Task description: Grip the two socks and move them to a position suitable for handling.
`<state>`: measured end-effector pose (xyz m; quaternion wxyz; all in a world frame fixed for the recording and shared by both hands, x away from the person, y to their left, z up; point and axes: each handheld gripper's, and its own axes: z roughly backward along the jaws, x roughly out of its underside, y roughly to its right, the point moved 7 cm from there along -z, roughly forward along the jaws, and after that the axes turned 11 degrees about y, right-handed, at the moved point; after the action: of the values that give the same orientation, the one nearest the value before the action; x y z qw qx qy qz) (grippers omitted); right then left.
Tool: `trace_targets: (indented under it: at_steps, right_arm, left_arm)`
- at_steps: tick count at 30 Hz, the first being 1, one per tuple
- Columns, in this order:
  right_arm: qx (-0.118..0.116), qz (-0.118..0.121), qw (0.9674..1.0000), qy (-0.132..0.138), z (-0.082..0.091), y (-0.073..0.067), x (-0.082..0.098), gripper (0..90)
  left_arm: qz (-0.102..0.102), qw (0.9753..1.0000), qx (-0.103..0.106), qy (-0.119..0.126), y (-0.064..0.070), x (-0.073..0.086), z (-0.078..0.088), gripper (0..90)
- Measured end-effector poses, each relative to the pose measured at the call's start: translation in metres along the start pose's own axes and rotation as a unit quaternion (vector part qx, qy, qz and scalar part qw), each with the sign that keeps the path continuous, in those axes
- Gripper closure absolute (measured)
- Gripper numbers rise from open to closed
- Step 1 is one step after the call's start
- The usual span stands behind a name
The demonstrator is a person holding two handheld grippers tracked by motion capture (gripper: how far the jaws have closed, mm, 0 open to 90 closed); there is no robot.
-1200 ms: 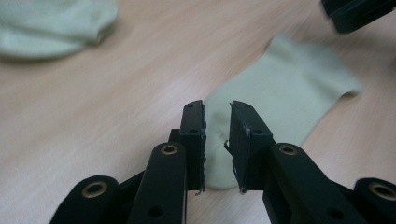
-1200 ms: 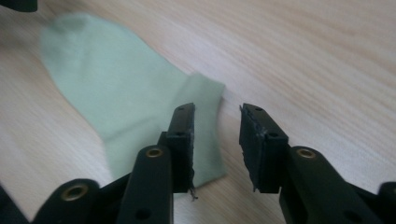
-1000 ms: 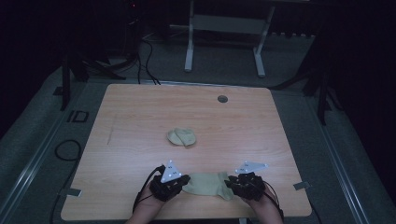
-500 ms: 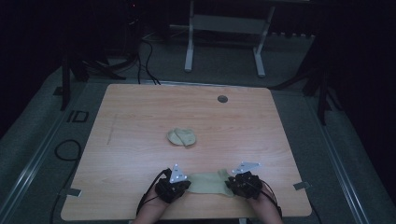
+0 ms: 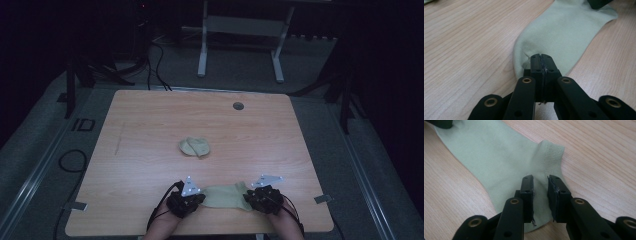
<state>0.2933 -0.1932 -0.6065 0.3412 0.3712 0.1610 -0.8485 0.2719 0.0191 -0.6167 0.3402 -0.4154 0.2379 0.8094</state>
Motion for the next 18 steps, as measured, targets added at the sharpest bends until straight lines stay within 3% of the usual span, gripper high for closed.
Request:
trace_targets:
  at_steps: [2, 5, 12, 14, 18]
  right_arm:
    - [-0.005, -0.001, 1.0000, -0.005, 0.000, 0.000, -0.001, 71.7]
    - [-0.006, 0.006, 0.9999, 0.014, 0.003, -0.002, -0.008, 70.4]
    - [-0.019, 0.023, 0.9990, 0.033, 0.008, -0.004, -0.033, 52.8]
    - [-0.017, 0.030, 0.9985, 0.042, 0.007, -0.003, -0.041, 47.9]
    - [-0.029, 0.030, 0.9984, 0.039, 0.002, 0.000, -0.055, 35.9]
  left_arm:
    - [0.005, 1.0000, 0.004, 0.002, 0.000, -0.001, 0.000, 88.6]
    - [0.013, 0.9997, 0.014, 0.016, 0.000, -0.005, 0.005, 84.8]
    - [0.009, 0.9977, 0.037, 0.057, 0.002, -0.018, 0.024, 56.4]
    - [0.009, 0.9977, 0.028, 0.061, -0.002, -0.019, 0.029, 46.9]
    - [0.005, 0.9973, 0.013, 0.072, -0.010, -0.016, 0.040, 39.8]
